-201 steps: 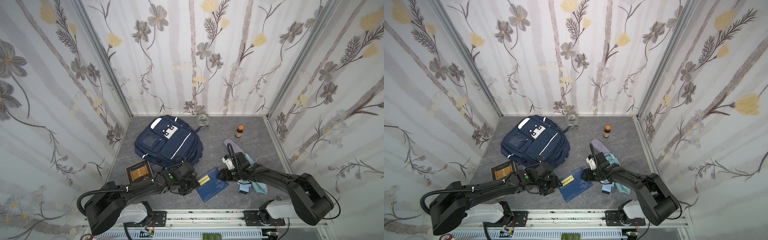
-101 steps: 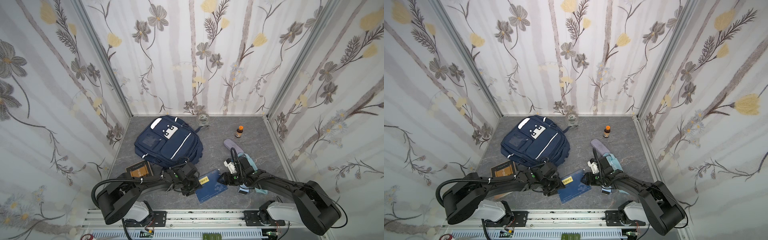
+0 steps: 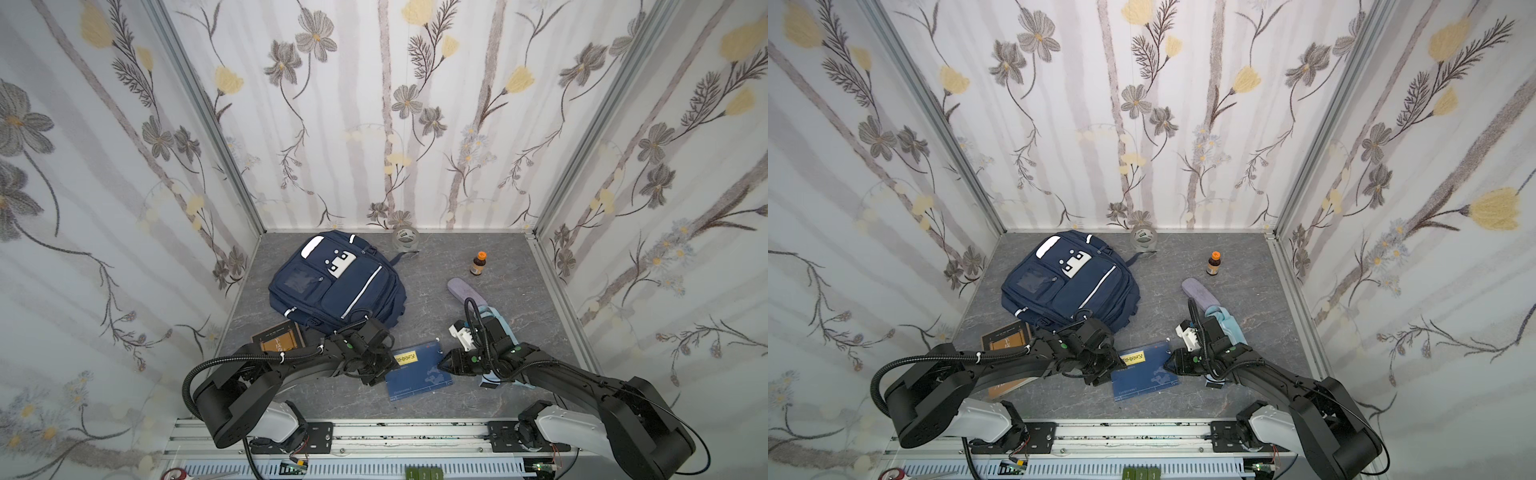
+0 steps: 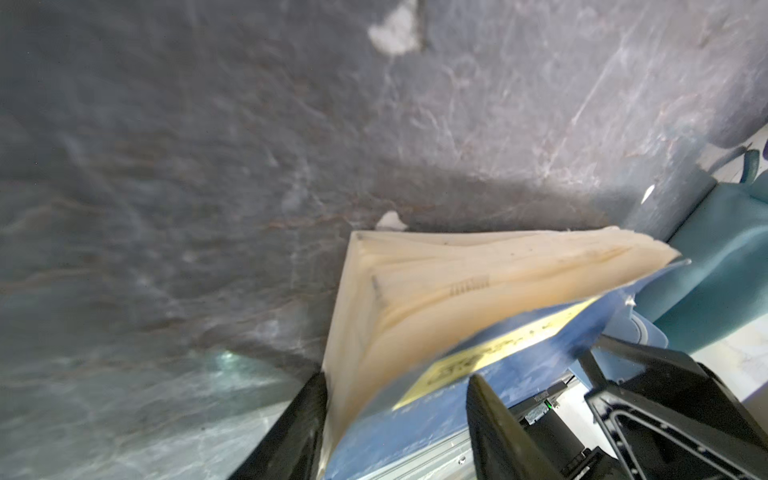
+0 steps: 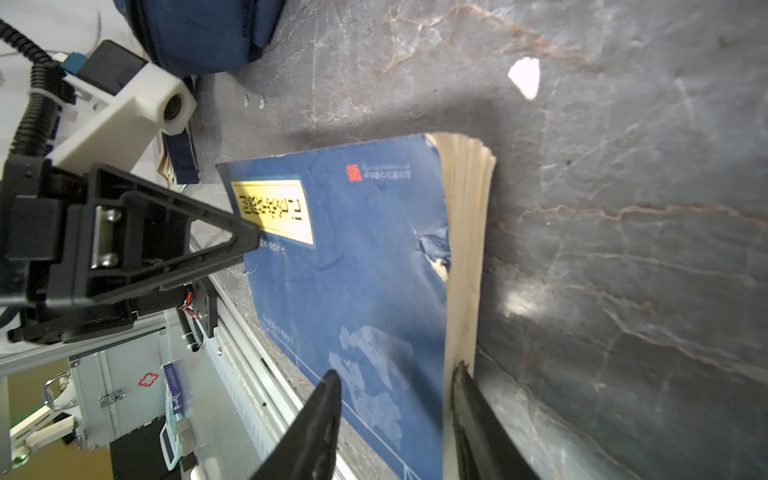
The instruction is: Pack the student bag
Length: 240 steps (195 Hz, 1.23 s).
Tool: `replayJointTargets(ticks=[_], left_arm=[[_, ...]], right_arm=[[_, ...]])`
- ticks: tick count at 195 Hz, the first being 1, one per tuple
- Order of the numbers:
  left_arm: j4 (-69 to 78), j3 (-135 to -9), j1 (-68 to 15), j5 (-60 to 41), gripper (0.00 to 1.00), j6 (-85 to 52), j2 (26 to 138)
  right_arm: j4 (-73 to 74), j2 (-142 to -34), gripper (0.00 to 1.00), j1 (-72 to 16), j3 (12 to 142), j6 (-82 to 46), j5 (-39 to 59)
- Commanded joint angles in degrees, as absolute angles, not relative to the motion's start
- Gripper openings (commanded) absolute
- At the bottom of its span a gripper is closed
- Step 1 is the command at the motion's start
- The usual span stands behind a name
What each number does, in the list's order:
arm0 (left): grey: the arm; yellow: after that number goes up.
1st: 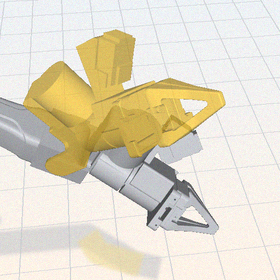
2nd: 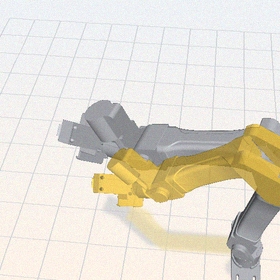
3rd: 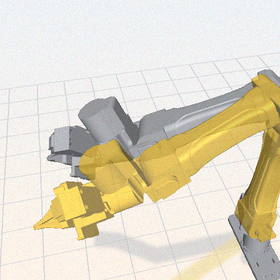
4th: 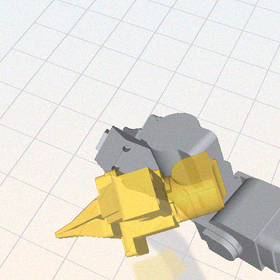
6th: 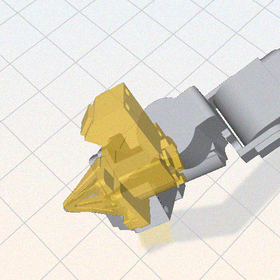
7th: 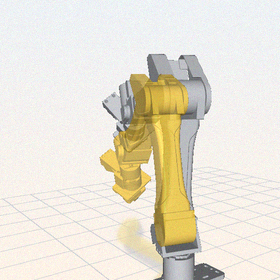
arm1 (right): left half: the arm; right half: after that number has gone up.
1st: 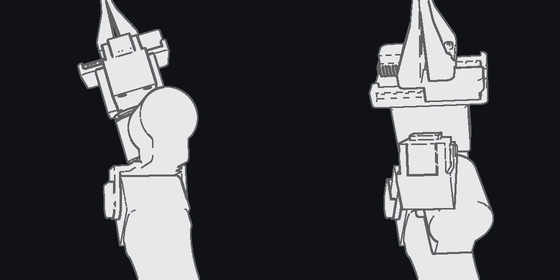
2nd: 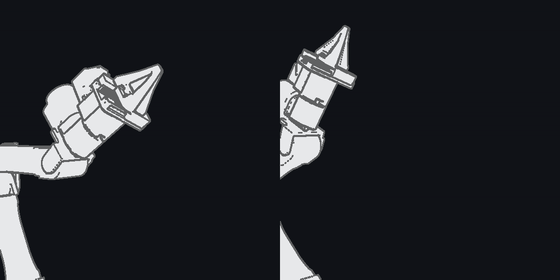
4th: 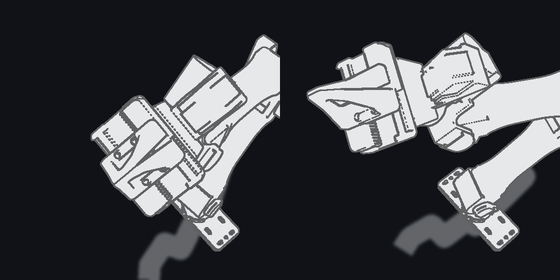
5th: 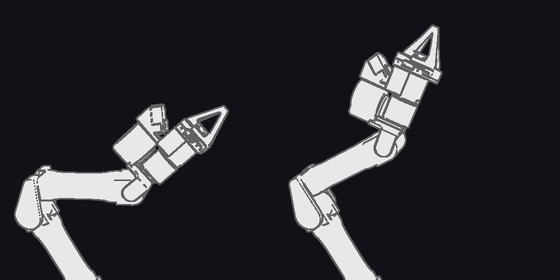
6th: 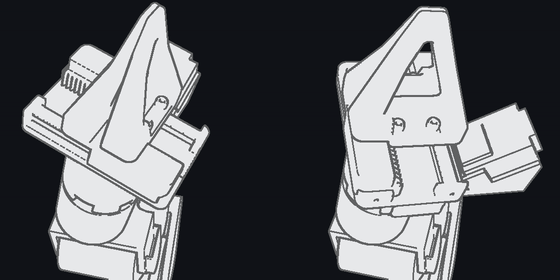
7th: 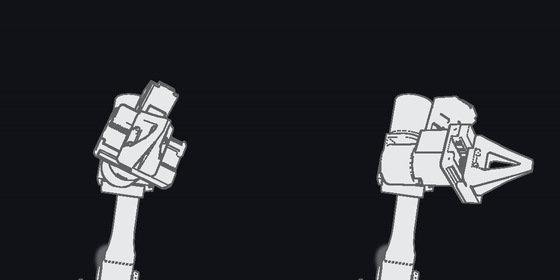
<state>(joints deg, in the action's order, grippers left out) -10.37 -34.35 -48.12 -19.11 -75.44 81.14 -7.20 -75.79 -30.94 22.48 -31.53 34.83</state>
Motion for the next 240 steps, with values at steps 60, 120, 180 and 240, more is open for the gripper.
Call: replayJointTargets(ticks=[60, 120, 180, 240], left_arm=[[-13.8, -33.9, -46.9, -13.8, 0.56, -76.2, 81.4], [-21.1, -37.7, -45.6, -10.1, 0.57, -73.3, 77.3], [-35.5, -53.8, -39.4, -2.4, 0.63, -55.9, 64.2], [-41.8, -80.2, -35.0, -8.5, 0.75, -30.1, 64.6]], right_arm=[[-0.5, -74.0, 0.24, -31.0, 22.5, -33.5, 46.8], [-4.5, -70.1, 0.08, -30.3, 24.7, -34.3, 44.1], [-7.6, -64.3, 0.0, -27.7, 35.0, -35.8, 43.3], [-1.3, -61.6, 0.0, -21.6, 50.5, -33.2, 44.2]])
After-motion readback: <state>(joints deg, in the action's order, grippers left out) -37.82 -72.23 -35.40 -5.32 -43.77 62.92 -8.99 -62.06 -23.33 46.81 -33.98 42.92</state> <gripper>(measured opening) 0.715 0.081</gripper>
